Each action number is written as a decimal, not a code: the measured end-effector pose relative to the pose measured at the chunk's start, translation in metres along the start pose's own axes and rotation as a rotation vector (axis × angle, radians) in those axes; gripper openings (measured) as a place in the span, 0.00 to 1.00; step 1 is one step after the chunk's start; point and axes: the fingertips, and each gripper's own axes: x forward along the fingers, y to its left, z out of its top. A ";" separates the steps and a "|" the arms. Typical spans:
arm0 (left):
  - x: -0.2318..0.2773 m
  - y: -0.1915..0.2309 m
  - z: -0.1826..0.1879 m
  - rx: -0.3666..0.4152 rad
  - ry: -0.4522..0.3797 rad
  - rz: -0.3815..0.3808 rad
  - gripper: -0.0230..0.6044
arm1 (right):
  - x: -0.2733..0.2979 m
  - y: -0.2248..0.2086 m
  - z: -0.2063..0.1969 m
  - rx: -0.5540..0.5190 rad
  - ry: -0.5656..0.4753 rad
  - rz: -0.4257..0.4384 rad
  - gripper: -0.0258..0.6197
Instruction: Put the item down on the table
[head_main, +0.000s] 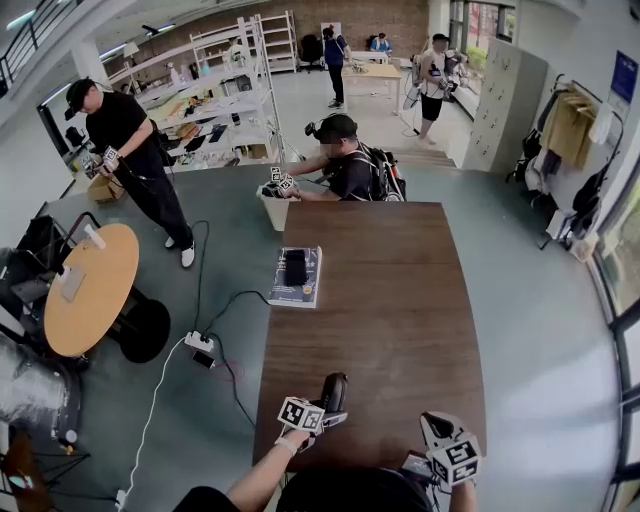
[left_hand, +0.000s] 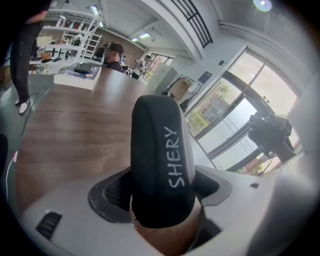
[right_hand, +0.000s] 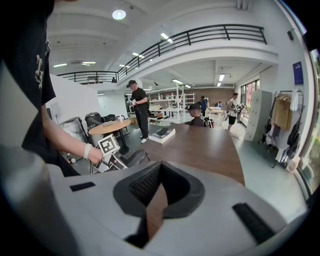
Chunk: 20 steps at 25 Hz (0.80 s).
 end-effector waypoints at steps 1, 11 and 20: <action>0.002 0.002 -0.004 -0.002 0.014 0.005 0.61 | -0.001 0.001 0.002 0.000 0.007 -0.001 0.02; 0.023 0.021 -0.028 -0.007 0.146 0.068 0.61 | -0.004 0.000 0.008 0.005 0.018 -0.017 0.02; 0.042 0.023 -0.042 0.017 0.245 0.095 0.61 | -0.005 -0.010 -0.005 0.013 0.014 -0.018 0.02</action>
